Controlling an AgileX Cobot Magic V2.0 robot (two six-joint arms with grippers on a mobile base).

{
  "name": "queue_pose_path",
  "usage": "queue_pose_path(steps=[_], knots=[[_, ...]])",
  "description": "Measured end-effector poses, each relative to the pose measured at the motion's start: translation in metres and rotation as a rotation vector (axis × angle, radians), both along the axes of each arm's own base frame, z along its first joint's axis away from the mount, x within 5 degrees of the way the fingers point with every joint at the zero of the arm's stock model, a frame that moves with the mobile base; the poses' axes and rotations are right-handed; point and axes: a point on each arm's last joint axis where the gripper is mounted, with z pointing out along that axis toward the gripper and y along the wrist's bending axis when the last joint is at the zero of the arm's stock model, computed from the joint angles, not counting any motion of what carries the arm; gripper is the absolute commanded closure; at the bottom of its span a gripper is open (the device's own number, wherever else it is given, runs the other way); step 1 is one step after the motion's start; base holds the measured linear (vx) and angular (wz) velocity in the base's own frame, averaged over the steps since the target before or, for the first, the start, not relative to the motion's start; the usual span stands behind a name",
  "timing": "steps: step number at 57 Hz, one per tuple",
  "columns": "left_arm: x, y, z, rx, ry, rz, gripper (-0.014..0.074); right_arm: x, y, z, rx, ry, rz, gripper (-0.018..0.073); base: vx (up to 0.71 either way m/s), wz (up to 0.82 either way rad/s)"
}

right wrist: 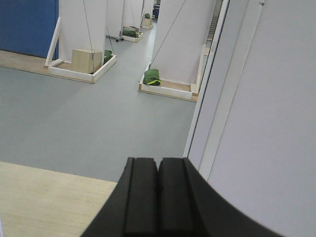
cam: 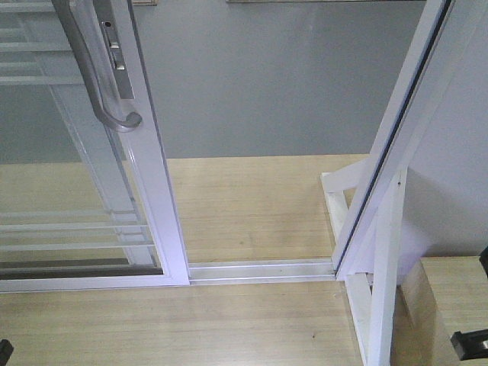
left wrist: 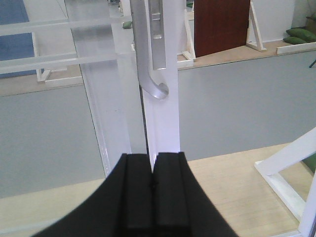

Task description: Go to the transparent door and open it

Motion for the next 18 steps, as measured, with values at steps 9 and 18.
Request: queue_pose_path(steps=[9,18], knots=[[0.0000,0.0000,0.0000,0.001,0.000,0.000,0.0596,0.0000,0.0000,-0.0001,0.000,0.001,0.000,0.0561,0.00,0.00],[0.0000,0.0000,0.0000,0.001,0.000,0.000,0.0596,0.0000,0.0000,-0.0001,0.001,0.001,0.000,0.0561,0.00,0.00]])
